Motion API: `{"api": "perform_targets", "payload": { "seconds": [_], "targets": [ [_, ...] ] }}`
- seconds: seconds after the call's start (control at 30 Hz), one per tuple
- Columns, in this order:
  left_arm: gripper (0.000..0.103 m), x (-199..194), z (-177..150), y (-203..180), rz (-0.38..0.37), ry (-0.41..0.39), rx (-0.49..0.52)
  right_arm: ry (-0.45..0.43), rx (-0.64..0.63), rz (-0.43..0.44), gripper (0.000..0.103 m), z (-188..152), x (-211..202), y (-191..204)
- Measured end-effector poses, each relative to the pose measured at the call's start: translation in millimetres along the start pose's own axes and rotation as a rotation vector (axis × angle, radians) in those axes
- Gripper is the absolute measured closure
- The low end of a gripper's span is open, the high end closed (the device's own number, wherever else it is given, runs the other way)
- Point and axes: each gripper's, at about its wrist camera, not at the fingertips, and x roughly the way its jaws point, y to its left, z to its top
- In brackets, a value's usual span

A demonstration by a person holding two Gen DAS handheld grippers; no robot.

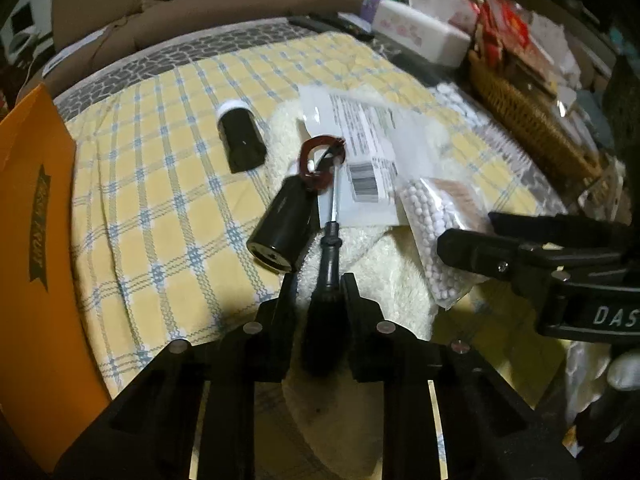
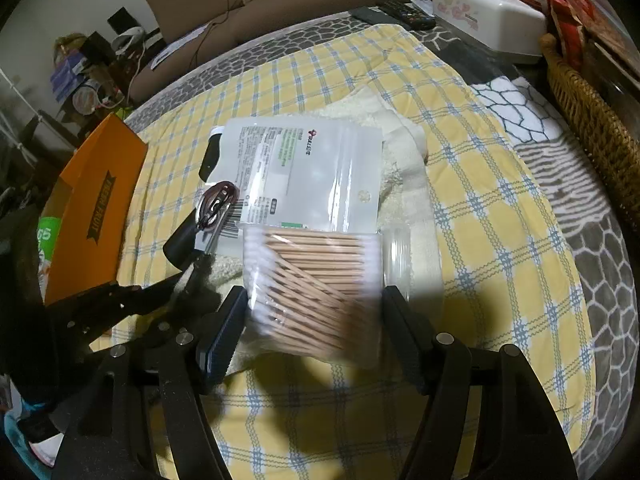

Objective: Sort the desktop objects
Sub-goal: 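Grasp the black screwdriver with the left tool while the right tool grasps the cotton swab bag, then carry the screwdriver and cotton swab bag over the orange box with both tools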

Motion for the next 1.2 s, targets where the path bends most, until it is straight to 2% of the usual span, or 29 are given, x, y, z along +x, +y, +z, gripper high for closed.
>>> {"api": "perform_targets", "payload": {
  "seconds": [0.17, 0.3, 0.47, 0.87, 1.2],
  "targets": [
    [0.086, -21, 5, 10, -0.072, -0.028, -0.056, -0.039, -0.01, 0.015, 0.033, 5, -12, 6],
    [0.088, -43, 9, 15, -0.113, -0.06, -0.064, -0.075, -0.021, 0.034, 0.033, 9, -24, 14],
    [0.089, -62, 10, 17, -0.096, -0.086, -0.04, -0.096, -0.026, 0.045, 0.033, 14, -31, 21],
    [0.089, -96, 11, 41, -0.125, -0.137, -0.104, -0.122, -0.034, 0.062, 0.034, 19, -43, 35],
    [0.09, -154, 17, 79, -0.122, -0.23, -0.151, -0.173, -0.095, 0.144, 0.034, 35, -56, 95]
  ]
}}
